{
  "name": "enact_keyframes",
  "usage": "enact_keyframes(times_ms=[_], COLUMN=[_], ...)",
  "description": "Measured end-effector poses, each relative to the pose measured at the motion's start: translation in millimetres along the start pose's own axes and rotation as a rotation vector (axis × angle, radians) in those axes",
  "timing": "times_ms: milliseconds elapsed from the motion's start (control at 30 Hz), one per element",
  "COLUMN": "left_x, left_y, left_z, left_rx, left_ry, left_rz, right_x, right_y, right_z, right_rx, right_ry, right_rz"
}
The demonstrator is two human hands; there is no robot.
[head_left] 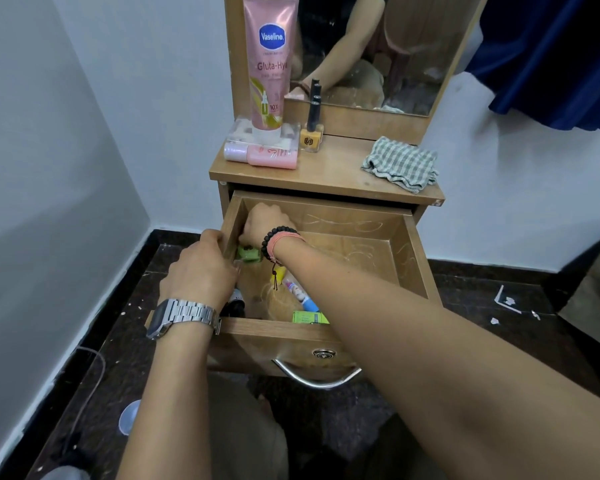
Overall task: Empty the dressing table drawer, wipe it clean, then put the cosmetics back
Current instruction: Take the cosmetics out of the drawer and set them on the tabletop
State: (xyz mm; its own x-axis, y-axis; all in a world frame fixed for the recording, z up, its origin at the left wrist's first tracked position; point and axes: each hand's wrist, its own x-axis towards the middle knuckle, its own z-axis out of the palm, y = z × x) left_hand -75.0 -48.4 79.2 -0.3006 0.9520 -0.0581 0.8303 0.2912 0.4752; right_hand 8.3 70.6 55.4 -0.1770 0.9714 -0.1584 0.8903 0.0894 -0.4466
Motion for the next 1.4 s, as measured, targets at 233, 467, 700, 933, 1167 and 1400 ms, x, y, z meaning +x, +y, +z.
enact_keyframes(times_ms=[233,467,700,933,1167,1400], left_x=[0,1,-1,-4,-6,-4], left_y=[1,1,2,4,6,3], left_z=[3,2,0,-2,-3,-1], left_rx=[0.025,0.015,0.016,0.021,0.021,0.03], left_ry=[0.028,0.016,0.021,0.016,0.02,0.039], left_rz=[-0.016,-0.025,-0.007,-0.019,-0.02,-0.018], right_x=[2,-6,-22,-46,-25,11], right_y=[2,3,9,18,38,44], right_z=[2,9,-22,-92,-150,-155], right_rx=[-0.062,-0.04,0.094,0.461,0.617,0.396], right_ry=[-0.031,-0.077,0.034,0.234,0.59,0.651], right_rz=[0.012,-0.027,-0.094,-0.256,-0.245,-0.215])
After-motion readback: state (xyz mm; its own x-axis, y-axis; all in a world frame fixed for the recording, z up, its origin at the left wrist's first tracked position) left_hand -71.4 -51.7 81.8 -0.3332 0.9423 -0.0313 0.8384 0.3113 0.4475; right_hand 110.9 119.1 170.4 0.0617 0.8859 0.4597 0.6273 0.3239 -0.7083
